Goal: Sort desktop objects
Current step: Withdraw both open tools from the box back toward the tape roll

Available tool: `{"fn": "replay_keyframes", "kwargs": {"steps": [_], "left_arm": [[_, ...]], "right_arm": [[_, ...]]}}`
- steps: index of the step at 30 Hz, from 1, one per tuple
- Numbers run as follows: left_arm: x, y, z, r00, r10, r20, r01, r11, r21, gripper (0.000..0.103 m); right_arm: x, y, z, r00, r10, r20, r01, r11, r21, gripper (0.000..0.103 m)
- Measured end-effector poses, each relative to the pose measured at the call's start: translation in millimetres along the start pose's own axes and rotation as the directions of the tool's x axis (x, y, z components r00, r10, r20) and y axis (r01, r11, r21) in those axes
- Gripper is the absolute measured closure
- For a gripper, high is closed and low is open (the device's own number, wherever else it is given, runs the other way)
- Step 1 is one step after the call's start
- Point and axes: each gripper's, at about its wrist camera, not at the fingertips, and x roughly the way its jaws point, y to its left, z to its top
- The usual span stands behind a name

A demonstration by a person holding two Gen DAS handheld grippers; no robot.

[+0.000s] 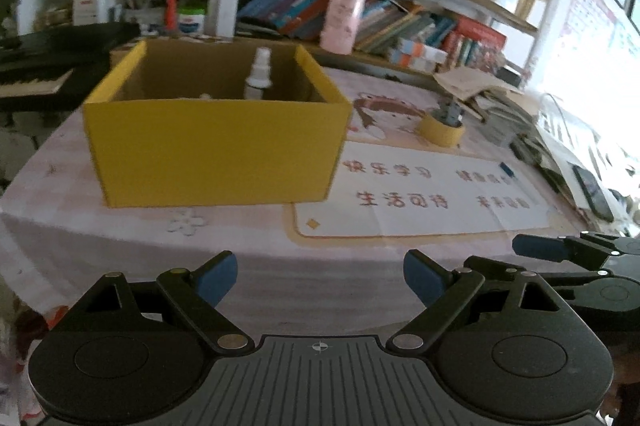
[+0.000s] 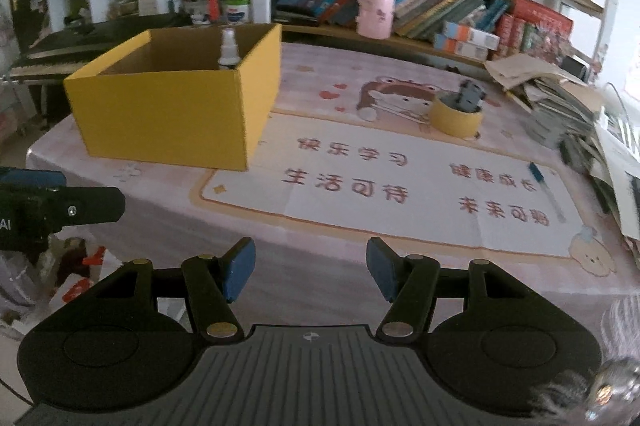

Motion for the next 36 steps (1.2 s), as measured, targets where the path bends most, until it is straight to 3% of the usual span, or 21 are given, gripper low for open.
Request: {"fn": "replay_keyframes", "kwargs": {"steps": [17,36], "left_arm": [[43,-64,16,0.994,-0.093,-0.056,0.099,0.986,0.132,0.01],[107,-123,43,0.994,-0.081,-0.077,0.091,0.986,0.136,0.01]], "right_arm": [[1,-64,-8,0.996,-0.081,-0.02,0.083,0.99,0.112,0.042],[35,-150,11,0.996,-0.084,-0.039,0.089,0.987,0.132,0.042]]}}
